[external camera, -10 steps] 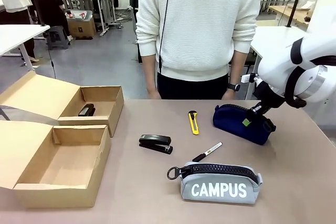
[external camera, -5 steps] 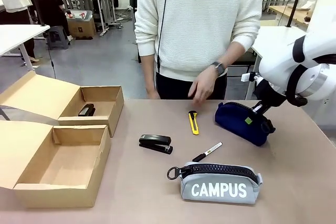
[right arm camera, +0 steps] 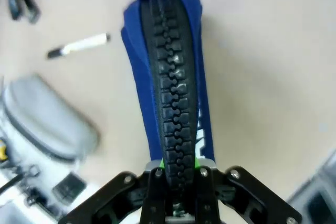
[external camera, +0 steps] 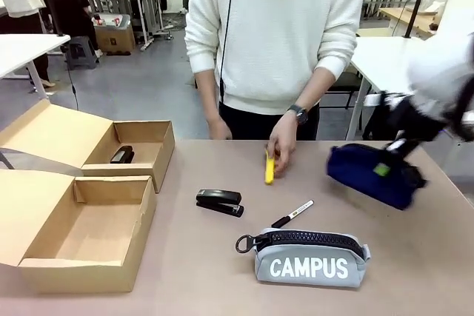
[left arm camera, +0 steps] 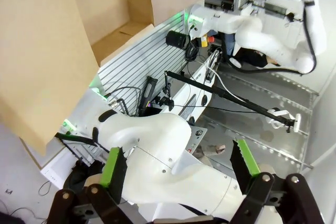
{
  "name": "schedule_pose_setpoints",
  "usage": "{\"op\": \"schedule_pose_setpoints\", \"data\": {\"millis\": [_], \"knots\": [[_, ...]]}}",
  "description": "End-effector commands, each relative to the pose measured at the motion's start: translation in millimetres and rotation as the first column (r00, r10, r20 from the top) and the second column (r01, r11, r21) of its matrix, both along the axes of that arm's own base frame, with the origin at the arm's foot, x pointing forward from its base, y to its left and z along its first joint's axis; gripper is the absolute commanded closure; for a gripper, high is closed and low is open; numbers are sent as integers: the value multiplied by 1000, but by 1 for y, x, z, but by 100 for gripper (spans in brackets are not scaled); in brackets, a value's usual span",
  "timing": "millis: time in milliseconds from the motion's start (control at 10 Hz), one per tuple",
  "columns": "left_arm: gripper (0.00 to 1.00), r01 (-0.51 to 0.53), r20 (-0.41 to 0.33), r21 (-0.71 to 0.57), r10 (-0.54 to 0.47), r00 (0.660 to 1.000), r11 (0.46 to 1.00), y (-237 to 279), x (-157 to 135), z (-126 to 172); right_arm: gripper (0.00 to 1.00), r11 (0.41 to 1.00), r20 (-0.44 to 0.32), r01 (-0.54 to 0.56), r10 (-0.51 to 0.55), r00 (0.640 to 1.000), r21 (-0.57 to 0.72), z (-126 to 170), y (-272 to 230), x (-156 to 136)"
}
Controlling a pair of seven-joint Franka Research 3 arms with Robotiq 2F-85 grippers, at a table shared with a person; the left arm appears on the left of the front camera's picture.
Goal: Place items inside the box.
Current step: Pick up a Pencil pouch or Stapler and place it inside the Mailer Box closest to the robot.
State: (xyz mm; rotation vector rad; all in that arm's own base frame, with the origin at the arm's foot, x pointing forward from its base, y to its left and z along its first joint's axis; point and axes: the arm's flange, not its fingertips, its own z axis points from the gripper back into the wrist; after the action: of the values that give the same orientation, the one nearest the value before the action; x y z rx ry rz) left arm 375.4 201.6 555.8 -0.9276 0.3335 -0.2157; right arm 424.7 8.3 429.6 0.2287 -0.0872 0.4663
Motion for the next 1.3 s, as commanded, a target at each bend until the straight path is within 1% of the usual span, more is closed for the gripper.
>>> {"op": "schedule_pose_setpoints", "data": {"millis": [0, 100, 200, 300, 400, 500, 600, 800, 900, 1000, 1100, 1200], "knots": [[0, 15, 14, 5, -15, 1000, 1000, 5, -1, 3, 100, 948, -186, 317, -313, 931, -11, 71, -52, -91], [0, 15, 14, 5, -15, 1000, 1000, 5, -1, 3, 100, 908, -238, 419, -405, 883, 9, 77, -85, -131], [0, 15, 14, 5, -15, 1000, 1000, 5, -1, 3, 100, 807, -269, 588, -557, 786, 48, 72, -129, -166], [0, 15, 14, 5, -15, 1000, 1000, 5, -1, 3, 100, 675, -271, 729, -684, 677, 116, 62, -159, -188], [0, 15, 14, 5, -15, 1000, 1000, 5, -1, 3, 100, 705, -260, 689, -642, 721, 169, 60, -158, -194], [0, 15, 14, 5, -15, 1000, 1000, 5, -1, 3, 100, 698, -224, 680, -642, 733, 224, 59, -158, -196], [0, 15, 14, 5, -15, 1000, 1000, 5, -1, 3, 100, 758, -299, 646, -598, 743, 90, 72, -164, -209], [0, 15, 14, 5, -15, 1000, 1000, 5, -1, 3, 100, 758, -299, 646, -598, 743, 90, 72, -164, -209], [0, 15, 14, 5, -15, 1000, 1000, 5, -1, 3, 92, 724, -294, 676, -622, 725, 135, 67, -172, -213], [0, 15, 14, 5, -15, 1000, 1000, 5, -1, 3, 92, 792, -287, 586, -529, 798, 169, 75, -145, -192], [0, 15, 14, 5, -15, 1000, 1000, 5, -1, 3, 92, 782, -306, 571, -496, 813, 250, 85, -110, -171], [0, 15, 14, 5, -15, 1000, 1000, 5, -1, 3, 92, 748, -330, 576, -481, 812, 330, 96, -58, -151]]}}
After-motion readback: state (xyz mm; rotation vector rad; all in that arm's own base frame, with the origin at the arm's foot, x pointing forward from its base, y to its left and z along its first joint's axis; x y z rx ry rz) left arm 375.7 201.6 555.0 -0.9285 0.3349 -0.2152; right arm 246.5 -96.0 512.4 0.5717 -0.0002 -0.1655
